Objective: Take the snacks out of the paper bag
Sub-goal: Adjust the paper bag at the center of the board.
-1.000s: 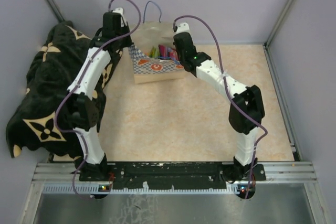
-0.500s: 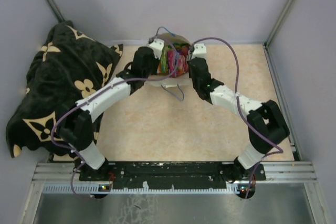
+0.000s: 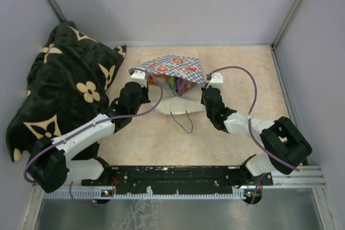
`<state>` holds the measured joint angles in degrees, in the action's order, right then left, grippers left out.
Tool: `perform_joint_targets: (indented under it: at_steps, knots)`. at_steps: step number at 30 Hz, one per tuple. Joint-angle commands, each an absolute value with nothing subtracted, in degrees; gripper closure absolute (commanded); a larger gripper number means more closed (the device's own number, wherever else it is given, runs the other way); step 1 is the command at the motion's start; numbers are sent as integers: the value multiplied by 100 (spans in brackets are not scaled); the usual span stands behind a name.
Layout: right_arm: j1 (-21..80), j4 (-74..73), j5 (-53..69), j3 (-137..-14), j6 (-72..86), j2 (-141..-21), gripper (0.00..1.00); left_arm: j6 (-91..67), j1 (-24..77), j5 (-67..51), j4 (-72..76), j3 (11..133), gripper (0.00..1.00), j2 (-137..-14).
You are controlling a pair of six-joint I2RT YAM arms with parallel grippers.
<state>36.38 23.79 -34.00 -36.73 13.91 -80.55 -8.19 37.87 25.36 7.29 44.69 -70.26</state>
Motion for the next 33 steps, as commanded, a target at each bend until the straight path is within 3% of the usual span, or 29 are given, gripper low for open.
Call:
perform_joint_targets:
  at_steps: [1,11,25,33]
  knots:
    - [3649,2810,-3429,-3407,2087,-8199,100,-1432,3925,2761,829,4075,100,-6954]
    - [3671,2909,-3396,-3767,2123,-9060,100,-1646,3955,3023,1684,3275,100,-7123]
    - [3672,2625,-2750,-5548,1380,-10663,100,-2267,4131,3701,1768,3055,100,-7324]
    - [3665,2863,-1392,-6214,1137,-11267,100,-3238,4590,4612,431,3055,100,-7060]
